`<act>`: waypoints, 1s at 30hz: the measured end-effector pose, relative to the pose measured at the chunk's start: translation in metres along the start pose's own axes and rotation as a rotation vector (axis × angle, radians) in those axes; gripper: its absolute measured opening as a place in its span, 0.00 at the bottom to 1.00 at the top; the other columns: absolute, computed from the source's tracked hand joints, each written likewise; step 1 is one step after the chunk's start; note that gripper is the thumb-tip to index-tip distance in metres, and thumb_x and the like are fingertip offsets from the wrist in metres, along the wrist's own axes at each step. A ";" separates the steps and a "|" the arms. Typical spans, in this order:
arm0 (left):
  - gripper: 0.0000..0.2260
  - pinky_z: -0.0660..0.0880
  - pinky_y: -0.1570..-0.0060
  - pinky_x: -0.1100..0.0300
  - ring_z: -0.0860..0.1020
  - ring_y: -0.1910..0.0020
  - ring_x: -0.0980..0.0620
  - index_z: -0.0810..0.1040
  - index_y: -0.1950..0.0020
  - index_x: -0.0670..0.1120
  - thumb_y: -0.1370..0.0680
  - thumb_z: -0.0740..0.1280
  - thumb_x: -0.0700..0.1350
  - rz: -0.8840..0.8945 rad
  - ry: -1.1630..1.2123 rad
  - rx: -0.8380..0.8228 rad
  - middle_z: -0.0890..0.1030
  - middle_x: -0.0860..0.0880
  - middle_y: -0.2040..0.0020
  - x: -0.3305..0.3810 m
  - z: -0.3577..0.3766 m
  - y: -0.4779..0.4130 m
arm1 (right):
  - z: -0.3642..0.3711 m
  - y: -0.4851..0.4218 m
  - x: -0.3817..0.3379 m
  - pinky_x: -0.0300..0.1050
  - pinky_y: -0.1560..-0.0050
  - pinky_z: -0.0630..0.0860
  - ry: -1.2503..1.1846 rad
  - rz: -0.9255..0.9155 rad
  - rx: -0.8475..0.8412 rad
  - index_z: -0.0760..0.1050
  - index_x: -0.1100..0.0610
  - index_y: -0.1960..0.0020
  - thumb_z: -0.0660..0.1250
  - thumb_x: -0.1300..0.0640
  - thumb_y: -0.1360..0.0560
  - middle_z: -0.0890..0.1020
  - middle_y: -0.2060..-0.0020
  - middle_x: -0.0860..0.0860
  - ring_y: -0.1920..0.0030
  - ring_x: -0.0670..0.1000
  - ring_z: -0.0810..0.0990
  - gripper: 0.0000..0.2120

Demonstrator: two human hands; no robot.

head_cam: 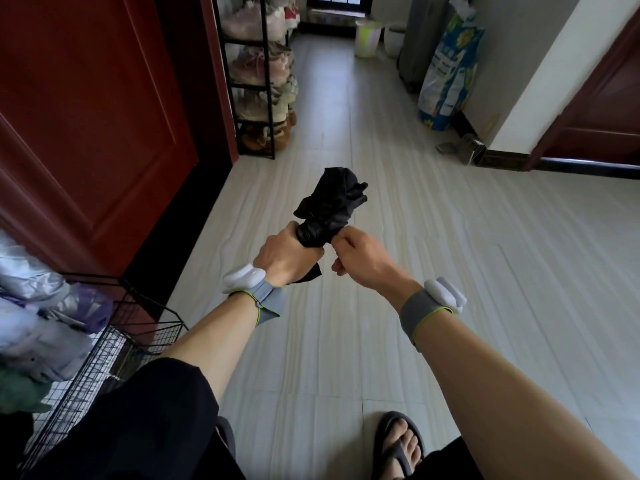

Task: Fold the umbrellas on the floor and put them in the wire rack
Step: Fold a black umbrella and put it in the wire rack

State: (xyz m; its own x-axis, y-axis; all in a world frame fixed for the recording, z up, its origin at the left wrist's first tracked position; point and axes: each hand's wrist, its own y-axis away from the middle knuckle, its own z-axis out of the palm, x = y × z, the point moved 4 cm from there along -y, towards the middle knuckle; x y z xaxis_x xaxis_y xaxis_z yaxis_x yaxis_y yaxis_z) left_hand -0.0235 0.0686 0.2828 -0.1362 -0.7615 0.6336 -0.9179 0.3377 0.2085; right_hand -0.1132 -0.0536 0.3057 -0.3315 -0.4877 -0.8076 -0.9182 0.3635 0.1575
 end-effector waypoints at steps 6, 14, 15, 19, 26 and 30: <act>0.13 0.72 0.63 0.55 0.75 0.66 0.46 0.66 0.46 0.47 0.25 0.64 0.52 0.089 -0.143 0.142 0.76 0.49 0.63 0.005 0.004 0.001 | 0.003 0.000 -0.004 0.39 0.63 0.78 -0.060 0.042 0.018 0.72 0.54 0.53 0.57 0.55 0.16 0.82 0.64 0.50 0.66 0.45 0.83 0.10; 0.12 0.62 0.70 0.57 0.70 0.72 0.45 0.66 0.42 0.41 0.22 0.64 0.44 0.348 -0.430 0.375 0.72 0.47 0.61 0.014 0.022 0.014 | -0.007 -0.004 0.009 0.40 0.65 0.76 -0.127 0.127 0.139 0.77 0.58 0.56 0.62 0.56 0.17 0.82 0.66 0.49 0.67 0.45 0.82 0.11; 0.13 0.60 0.73 0.59 0.68 0.74 0.46 0.66 0.43 0.41 0.22 0.66 0.45 0.381 -0.453 0.397 0.71 0.47 0.63 0.014 0.024 0.014 | -0.009 -0.005 0.009 0.39 0.65 0.75 -0.148 0.139 0.151 0.78 0.59 0.57 0.62 0.56 0.18 0.82 0.66 0.49 0.68 0.45 0.81 0.12; 0.25 0.40 0.72 0.66 0.54 0.80 0.51 0.66 0.51 0.42 0.36 0.79 0.45 0.415 -0.543 0.517 0.61 0.51 0.68 0.012 0.030 0.014 | -0.016 -0.005 0.008 0.41 0.62 0.77 -0.086 0.170 0.190 0.83 0.64 0.56 0.64 0.58 0.18 0.83 0.67 0.48 0.68 0.46 0.78 0.14; 0.25 0.42 0.73 0.63 0.53 0.80 0.52 0.68 0.48 0.39 0.37 0.78 0.44 0.399 -0.711 0.511 0.72 0.48 0.69 0.008 0.033 0.018 | -0.010 0.001 -0.006 0.57 0.51 0.83 0.087 0.153 0.176 0.81 0.65 0.57 0.62 0.60 0.25 0.86 0.62 0.57 0.56 0.61 0.84 0.12; 0.25 0.48 0.75 0.62 0.54 0.79 0.51 0.68 0.45 0.38 0.34 0.75 0.47 0.408 -0.810 0.523 0.74 0.49 0.67 0.005 0.032 0.022 | -0.004 0.002 -0.011 0.55 0.53 0.82 -0.178 0.228 0.153 0.78 0.61 0.62 0.65 0.62 0.27 0.85 0.64 0.55 0.54 0.62 0.85 0.07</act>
State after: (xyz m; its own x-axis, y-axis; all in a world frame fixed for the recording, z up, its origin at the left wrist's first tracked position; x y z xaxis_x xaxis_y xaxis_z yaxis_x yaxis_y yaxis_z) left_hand -0.0565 0.0539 0.2667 -0.5037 -0.8516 -0.1452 -0.7663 0.5180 -0.3801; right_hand -0.1122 -0.0504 0.3170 -0.4697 -0.2381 -0.8501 -0.7767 0.5692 0.2697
